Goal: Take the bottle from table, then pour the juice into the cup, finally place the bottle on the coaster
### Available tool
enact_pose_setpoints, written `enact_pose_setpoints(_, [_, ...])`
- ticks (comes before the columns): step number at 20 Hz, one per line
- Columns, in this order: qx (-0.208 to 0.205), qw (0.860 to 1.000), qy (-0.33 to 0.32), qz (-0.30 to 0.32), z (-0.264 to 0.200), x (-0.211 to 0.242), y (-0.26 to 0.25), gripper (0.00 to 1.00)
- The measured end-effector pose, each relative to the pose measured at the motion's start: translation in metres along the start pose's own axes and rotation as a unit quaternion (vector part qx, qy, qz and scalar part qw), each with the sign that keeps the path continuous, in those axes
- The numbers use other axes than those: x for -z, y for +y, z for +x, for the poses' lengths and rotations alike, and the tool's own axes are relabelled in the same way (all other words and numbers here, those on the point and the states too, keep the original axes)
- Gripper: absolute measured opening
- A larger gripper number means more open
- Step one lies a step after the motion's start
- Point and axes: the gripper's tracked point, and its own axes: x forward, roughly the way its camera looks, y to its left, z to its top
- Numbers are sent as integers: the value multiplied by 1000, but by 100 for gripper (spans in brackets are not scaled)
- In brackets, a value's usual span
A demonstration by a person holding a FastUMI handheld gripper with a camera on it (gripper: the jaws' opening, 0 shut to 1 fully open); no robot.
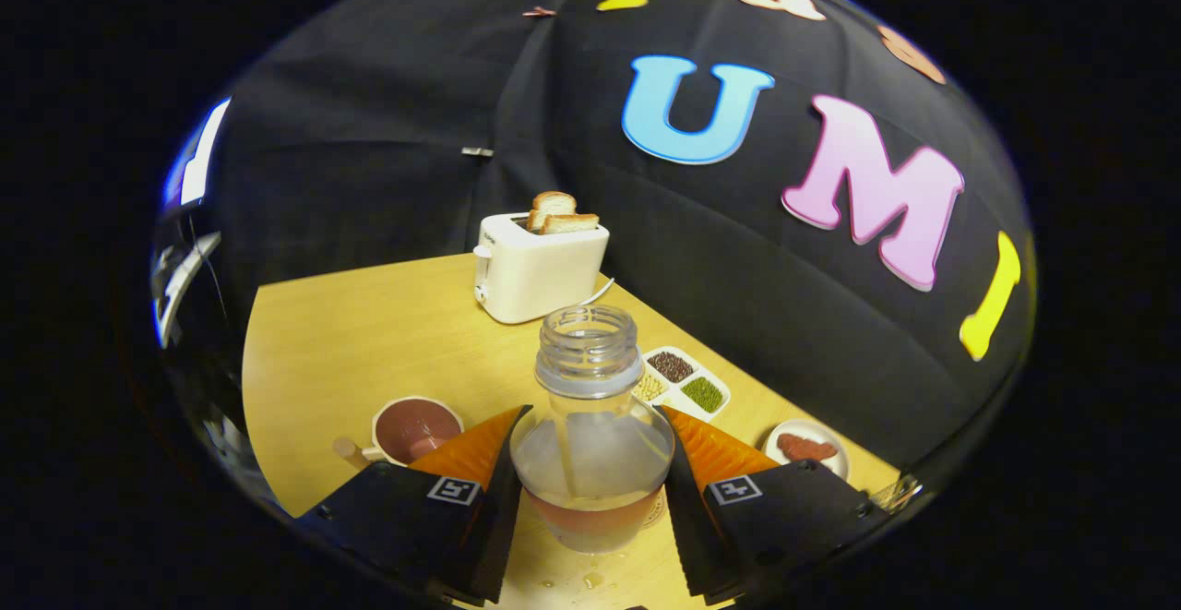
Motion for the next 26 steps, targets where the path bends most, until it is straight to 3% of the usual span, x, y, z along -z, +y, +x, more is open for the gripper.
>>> enact_pose_setpoints(2, [4,999,-15,46,6,4,-14,74])
enact_pose_setpoints(9, [41,995,-72,63,34,23,-57,74])
enact_pose_setpoints(15, [76,990,-103,64,54,32,-85,74])
enact_pose_setpoints(26, [84,990,-110,39,60,47,-82,77])
